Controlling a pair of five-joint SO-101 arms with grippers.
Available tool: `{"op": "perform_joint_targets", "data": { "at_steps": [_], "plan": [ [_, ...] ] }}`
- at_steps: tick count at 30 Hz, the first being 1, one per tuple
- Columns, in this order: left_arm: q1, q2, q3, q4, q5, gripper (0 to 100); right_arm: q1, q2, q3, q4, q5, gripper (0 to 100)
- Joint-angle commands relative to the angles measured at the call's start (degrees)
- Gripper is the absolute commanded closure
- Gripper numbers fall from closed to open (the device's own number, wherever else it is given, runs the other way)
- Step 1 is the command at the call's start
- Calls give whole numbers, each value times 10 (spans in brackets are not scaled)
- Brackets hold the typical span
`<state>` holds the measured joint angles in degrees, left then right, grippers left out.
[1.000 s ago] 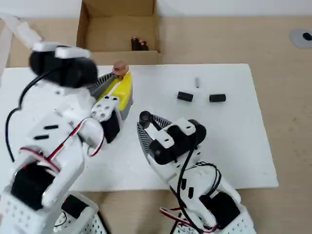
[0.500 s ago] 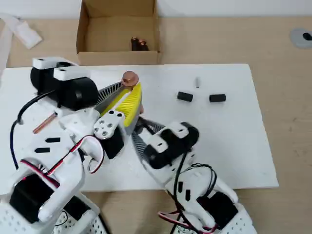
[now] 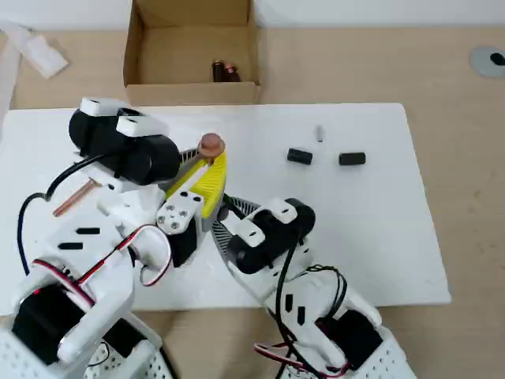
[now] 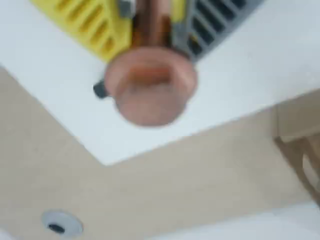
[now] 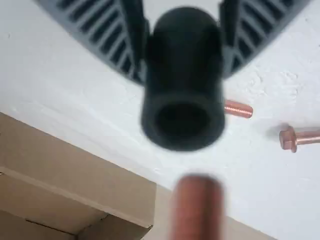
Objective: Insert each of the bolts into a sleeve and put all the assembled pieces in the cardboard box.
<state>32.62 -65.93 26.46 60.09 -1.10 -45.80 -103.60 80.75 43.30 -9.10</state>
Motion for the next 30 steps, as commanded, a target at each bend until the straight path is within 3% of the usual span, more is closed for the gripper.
{"op": "perform_joint_targets", "data": {
  "at_steps": [1,11,30],
  "plan": [
    [8,-8,-36,8,-5,994,-9,-51,-1,-15,-1,989],
    [50,-8,-19,11,-2,994,-9,-51,-4,-15,-1,989],
    [18,-8,11,7,-11,994,-9,-51,-5,-14,-1,989]
  ]
}}
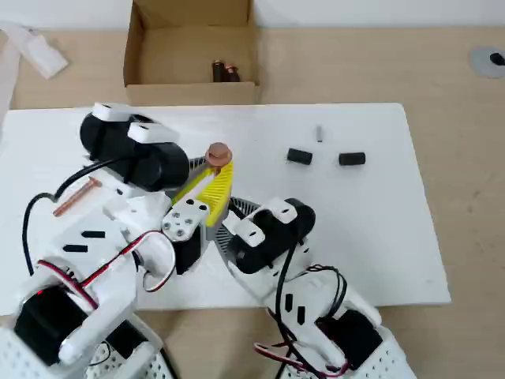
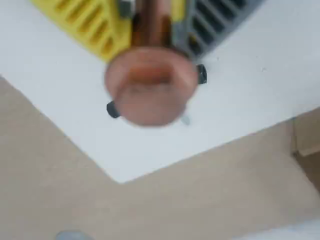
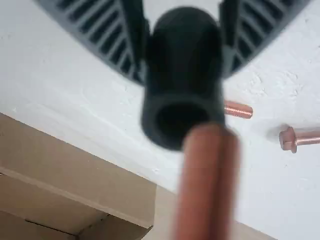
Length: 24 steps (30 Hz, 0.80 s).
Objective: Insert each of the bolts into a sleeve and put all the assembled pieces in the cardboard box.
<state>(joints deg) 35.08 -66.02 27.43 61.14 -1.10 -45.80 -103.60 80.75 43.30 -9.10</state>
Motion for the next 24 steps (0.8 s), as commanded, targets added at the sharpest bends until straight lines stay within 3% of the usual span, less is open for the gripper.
{"op": "perform_joint_targets", "data": {
  "at_steps": [1,24],
  "plan": [
    [-5,-7,7,-4,-19,994,-9,-51,-5,-14,-1,989],
    [-25,-7,69,-77,-30,994,-9,-51,-4,-14,-2,989]
  ]
}}
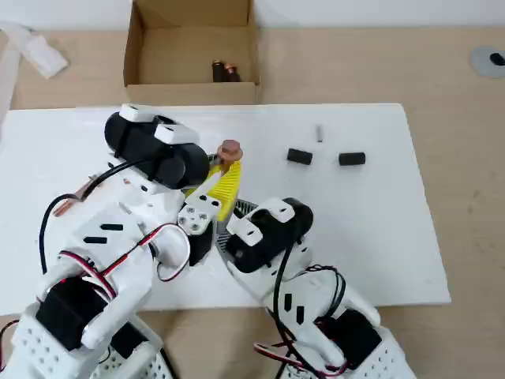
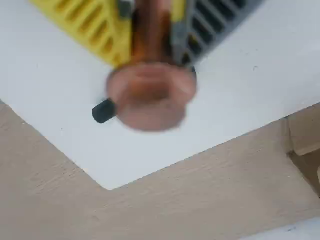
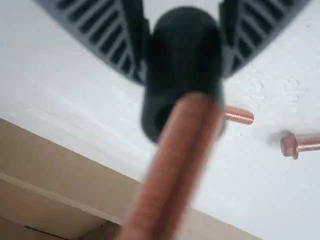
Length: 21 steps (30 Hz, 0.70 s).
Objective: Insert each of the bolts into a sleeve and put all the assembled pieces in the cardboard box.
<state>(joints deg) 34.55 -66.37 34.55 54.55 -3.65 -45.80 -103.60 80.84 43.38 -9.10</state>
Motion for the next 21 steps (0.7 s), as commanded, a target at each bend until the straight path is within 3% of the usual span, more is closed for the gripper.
{"op": "perform_joint_targets", "data": {
  "at_steps": [1,21],
  "plan": [
    [-25,-4,-4,-11,-4,994,-9,-51,-5,-15,-2,989],
    [-34,-25,41,-40,0,994,-9,-51,-5,-15,-2,989]
  ]
}}
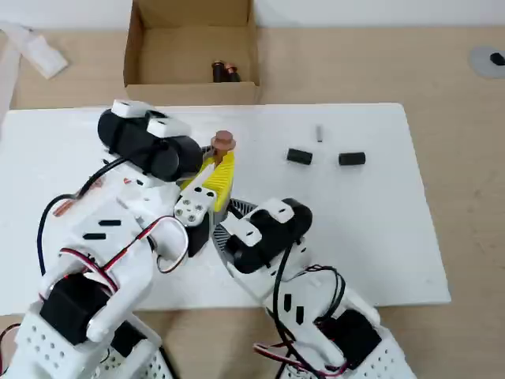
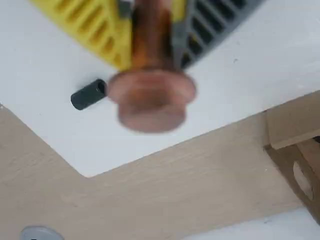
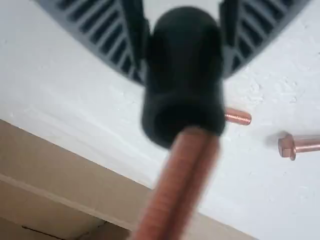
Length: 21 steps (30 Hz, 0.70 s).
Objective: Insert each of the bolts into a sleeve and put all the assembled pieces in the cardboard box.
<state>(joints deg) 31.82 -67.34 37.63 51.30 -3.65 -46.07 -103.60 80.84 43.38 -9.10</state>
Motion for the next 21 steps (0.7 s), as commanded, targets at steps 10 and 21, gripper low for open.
{"op": "perform_joint_targets", "data": {
  "at_steps": [10,21],
  "plan": [
    [-7,-107,82,-5,1,994,-7,-51,-2,-15,-2,989],
    [18,-116,73,30,8,994,-6,-51,-2,-15,-2,989]
  ]
}}
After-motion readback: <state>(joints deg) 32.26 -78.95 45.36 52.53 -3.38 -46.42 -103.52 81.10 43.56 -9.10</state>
